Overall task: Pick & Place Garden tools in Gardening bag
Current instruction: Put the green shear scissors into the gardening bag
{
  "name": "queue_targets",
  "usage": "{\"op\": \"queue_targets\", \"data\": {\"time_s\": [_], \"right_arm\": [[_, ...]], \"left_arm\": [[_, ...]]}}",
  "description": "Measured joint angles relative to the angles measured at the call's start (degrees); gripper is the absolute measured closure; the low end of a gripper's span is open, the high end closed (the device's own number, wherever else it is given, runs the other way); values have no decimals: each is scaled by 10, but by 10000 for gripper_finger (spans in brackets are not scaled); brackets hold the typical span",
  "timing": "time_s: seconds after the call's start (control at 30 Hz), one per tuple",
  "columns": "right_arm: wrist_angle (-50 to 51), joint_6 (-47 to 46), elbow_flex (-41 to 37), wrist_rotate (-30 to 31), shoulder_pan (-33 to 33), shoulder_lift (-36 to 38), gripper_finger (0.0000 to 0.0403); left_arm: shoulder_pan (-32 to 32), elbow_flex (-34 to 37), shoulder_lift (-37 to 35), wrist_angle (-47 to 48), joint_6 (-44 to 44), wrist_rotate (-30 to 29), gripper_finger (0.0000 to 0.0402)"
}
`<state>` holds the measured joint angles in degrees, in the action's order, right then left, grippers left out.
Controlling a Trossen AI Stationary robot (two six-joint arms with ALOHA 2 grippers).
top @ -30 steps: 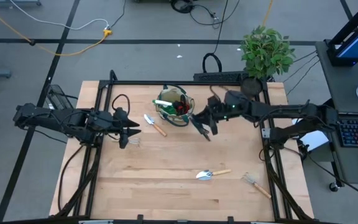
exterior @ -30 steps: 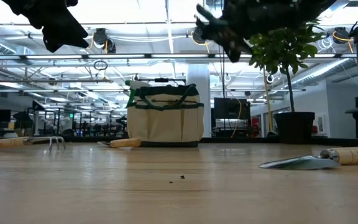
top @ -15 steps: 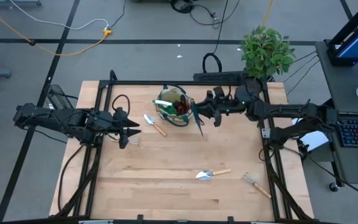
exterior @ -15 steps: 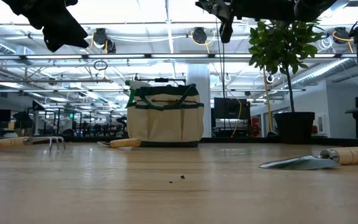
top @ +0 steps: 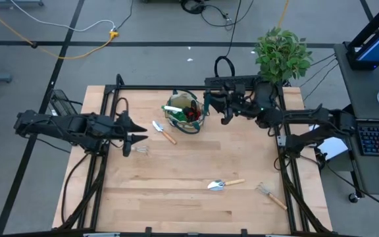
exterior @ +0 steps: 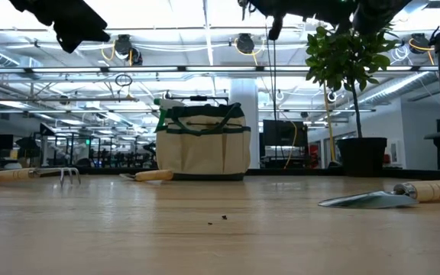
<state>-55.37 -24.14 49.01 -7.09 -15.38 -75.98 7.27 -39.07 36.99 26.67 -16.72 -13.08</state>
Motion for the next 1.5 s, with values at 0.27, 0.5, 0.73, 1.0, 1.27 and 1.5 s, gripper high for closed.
{"op": "queue_targets", "data": {"time_s": [0.27, 0.5, 0.73, 1.0, 1.27, 1.5], "right_arm": [[-89, 85, 0, 44, 0, -69, 357], [-96, 227, 0, 60, -2, -118, 357], [-75, 267, 0, 58, -24, -149, 353], [-75, 270, 0, 55, -49, -185, 355], [-40, 303, 0, 55, -55, -206, 355], [-14, 324, 0, 55, -54, -203, 352]], "left_arm": [[0, 0, -37, 13, 6, 1, 252], [0, 0, -40, 15, 5, 1, 252], [0, 0, -40, 15, 1, 1, 252], [0, 0, -40, 15, -3, 1, 252], [0, 0, -40, 15, -5, 1, 252], [0, 0, -40, 16, -6, 1, 252]]}}
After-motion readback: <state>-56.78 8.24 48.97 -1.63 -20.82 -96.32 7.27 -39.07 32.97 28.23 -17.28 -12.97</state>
